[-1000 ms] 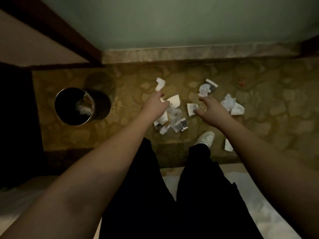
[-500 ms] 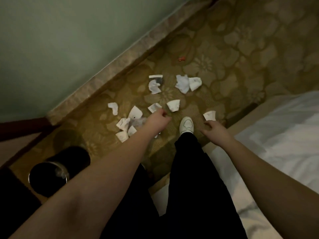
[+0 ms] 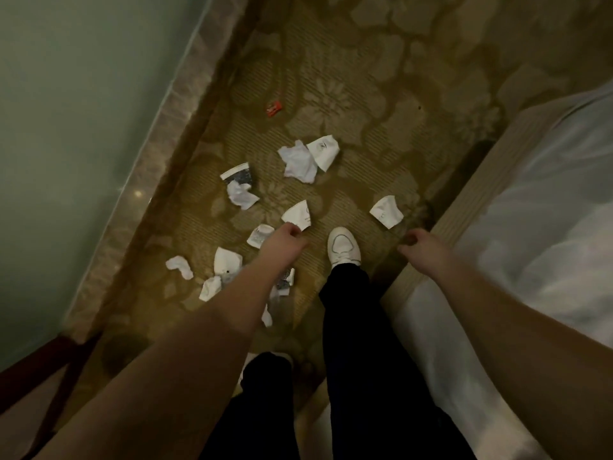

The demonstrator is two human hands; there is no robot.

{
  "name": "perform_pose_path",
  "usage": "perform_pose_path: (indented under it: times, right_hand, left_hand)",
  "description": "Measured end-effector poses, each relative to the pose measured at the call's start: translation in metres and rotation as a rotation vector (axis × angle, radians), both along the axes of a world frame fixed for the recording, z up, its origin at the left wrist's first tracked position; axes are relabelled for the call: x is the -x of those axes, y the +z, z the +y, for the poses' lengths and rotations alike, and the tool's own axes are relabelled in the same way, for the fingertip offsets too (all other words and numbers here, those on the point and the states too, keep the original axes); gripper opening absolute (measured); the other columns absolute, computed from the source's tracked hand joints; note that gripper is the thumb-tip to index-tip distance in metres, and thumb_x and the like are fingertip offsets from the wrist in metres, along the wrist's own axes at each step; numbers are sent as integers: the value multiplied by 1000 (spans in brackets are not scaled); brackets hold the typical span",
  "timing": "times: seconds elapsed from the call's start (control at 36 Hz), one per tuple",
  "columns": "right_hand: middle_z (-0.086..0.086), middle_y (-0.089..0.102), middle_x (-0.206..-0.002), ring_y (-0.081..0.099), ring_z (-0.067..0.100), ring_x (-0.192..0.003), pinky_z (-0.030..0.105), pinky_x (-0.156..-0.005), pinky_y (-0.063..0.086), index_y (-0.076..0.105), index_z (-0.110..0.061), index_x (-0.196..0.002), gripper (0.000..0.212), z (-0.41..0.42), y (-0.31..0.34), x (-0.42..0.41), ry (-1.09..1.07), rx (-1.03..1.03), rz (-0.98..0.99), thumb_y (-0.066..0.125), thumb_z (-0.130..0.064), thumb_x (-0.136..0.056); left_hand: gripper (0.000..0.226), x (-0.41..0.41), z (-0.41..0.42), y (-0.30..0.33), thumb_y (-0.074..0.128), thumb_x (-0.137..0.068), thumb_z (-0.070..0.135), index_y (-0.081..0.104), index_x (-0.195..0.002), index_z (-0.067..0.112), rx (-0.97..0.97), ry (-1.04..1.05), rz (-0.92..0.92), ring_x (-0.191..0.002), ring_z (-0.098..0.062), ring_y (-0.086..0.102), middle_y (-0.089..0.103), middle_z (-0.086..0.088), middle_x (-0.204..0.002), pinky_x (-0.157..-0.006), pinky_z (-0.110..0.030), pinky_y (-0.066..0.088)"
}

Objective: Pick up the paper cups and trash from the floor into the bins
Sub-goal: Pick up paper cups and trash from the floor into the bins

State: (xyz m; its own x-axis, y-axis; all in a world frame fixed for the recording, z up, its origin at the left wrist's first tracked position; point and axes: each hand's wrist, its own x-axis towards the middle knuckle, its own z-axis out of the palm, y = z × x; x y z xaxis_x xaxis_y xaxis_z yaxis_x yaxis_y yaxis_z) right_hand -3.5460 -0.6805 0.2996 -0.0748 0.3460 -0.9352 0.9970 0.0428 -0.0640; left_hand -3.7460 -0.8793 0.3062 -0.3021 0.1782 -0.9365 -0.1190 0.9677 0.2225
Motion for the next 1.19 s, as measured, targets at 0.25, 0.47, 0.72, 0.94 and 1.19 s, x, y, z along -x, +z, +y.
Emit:
perform_pose_path:
  times: [0.25,0.47,0.72,0.94,1.19]
  right_hand:
    - [15,54,-136,55,32,-119,45,-102,47,49,-13,-141,47,38,-95,0,-84,-23,-36,55,-30,-97]
    - [12,54,-140,52,30,-126,40,-103,42,43,-15,-146,57,40,-181,2,69,-69,-46,64,-27,-94]
    - [12,37,-154,41,33,-137,42,-108,39,29,-14,-153,79,32,-279,-12,174,-210,35,73,-29,-88]
    - [12,49,-145,50,32,-129,45,-106,43,35,-12,-146,85,25,-342,-43,101,-259,96,83,-29,-78]
    - [17,57,-135,56,30,-120,26,-83,37,48,1,-139,72,6,-358,-20,74,-208,40,75,-40,-86]
  left_hand:
    - [47,9,19,-104,57,-96,35,50,-138,15,72,-45,-5,-106,-31,62,62,-14,-126,-87,-35,49]
    - [53,-7,7,-209,63,-94,30,49,-140,8,28,53,107,-123,-32,53,53,-16,-139,-93,-33,42]
    - [76,-43,-22,-301,71,-88,35,33,-147,6,-2,154,339,-131,-37,43,31,-17,-148,-103,-48,39]
    - [100,-57,-21,-346,78,-82,43,18,-152,5,30,471,385,-136,-32,38,27,-16,-153,-105,-39,37]
    - [86,-52,-12,-362,84,-78,23,32,-144,7,-37,874,319,-121,-28,53,50,-11,-138,-100,-42,50]
